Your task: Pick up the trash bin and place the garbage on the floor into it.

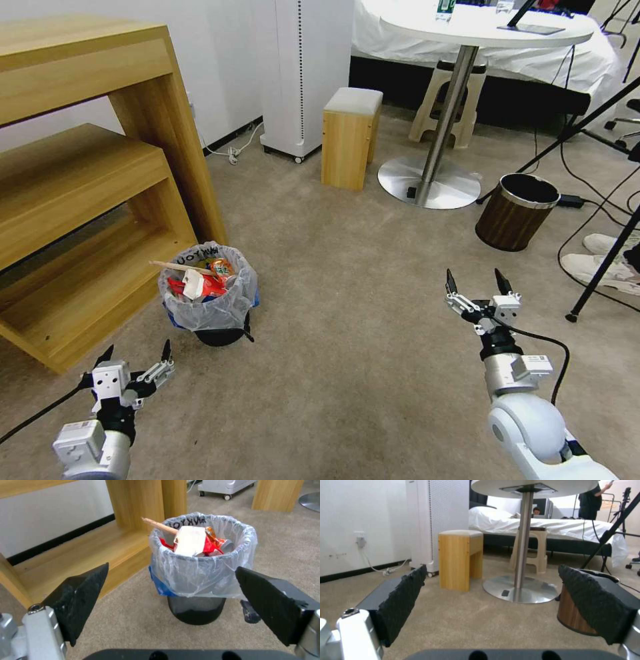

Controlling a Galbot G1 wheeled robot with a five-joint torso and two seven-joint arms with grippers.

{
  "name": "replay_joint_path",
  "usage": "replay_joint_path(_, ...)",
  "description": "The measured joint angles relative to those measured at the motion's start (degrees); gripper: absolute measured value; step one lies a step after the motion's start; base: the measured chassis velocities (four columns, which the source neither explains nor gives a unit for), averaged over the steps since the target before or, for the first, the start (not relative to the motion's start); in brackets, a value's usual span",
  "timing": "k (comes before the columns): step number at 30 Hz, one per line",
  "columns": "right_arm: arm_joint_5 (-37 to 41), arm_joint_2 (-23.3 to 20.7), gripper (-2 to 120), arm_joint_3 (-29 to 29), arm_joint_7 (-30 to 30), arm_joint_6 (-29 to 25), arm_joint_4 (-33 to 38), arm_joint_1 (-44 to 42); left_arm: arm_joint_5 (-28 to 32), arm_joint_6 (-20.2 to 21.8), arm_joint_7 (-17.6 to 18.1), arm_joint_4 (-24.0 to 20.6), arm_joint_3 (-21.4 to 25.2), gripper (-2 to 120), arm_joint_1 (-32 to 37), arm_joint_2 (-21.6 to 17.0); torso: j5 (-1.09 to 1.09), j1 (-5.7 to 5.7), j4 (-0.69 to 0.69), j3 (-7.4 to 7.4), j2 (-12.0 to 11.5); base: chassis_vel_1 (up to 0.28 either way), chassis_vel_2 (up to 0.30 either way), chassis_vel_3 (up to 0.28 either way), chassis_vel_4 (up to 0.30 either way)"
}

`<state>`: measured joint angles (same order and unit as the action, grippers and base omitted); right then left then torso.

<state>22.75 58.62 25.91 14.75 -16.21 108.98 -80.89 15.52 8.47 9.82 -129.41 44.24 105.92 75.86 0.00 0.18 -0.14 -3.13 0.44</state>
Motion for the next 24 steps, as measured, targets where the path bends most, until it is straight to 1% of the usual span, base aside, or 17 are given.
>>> replay_joint_path(24, 0.0, 0.0, 100, 0.0, 0.0, 0.0, 0.0, 0.0, 0.0, 0.0, 0.0, 0.0, 0.0, 100, 0.0, 0.0, 0.00, 0.00, 0.00, 0.00, 0.0, 0.004, -0.003, -0.005, 0.002)
